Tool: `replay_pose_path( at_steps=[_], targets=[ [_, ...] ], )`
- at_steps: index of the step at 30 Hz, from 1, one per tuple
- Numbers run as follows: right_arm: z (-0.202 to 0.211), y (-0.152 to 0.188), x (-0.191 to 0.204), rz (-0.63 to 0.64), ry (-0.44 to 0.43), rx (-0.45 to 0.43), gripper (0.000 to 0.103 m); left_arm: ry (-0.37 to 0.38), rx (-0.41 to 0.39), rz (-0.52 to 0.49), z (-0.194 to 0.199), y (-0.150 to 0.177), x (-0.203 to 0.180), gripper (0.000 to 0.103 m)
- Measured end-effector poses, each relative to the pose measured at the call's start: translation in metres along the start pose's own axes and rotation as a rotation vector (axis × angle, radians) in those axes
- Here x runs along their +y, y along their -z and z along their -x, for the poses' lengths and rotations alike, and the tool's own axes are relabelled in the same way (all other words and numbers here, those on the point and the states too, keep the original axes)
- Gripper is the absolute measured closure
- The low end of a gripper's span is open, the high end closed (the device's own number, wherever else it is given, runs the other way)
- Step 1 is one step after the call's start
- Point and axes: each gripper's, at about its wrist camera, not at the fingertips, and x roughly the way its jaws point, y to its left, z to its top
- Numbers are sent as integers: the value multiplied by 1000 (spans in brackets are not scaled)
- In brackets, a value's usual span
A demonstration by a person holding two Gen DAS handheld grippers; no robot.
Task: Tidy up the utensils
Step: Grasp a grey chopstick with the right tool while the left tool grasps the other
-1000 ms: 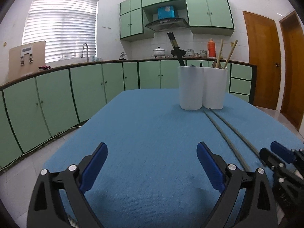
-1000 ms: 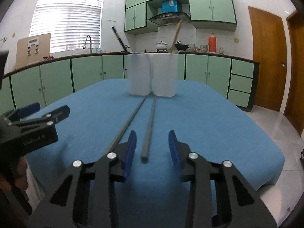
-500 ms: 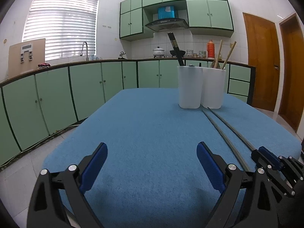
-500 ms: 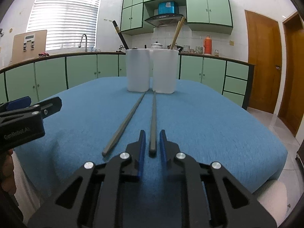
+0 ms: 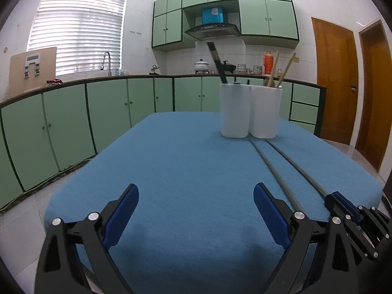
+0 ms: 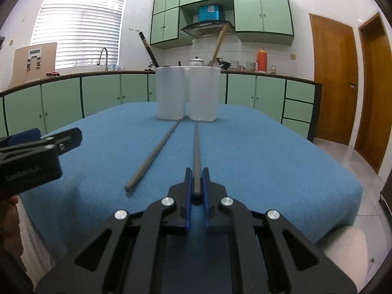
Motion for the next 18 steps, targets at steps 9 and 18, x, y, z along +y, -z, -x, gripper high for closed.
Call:
replay_pose_path(
  at_steps=[9,18],
  targets=[
    [17,2,-53,-109,73,6,96,93,19,-31,0,6,-48,11],
    [22,8,-79,-136,88,-3,96,85,60,-33,-7,23,-81,41]
  ],
)
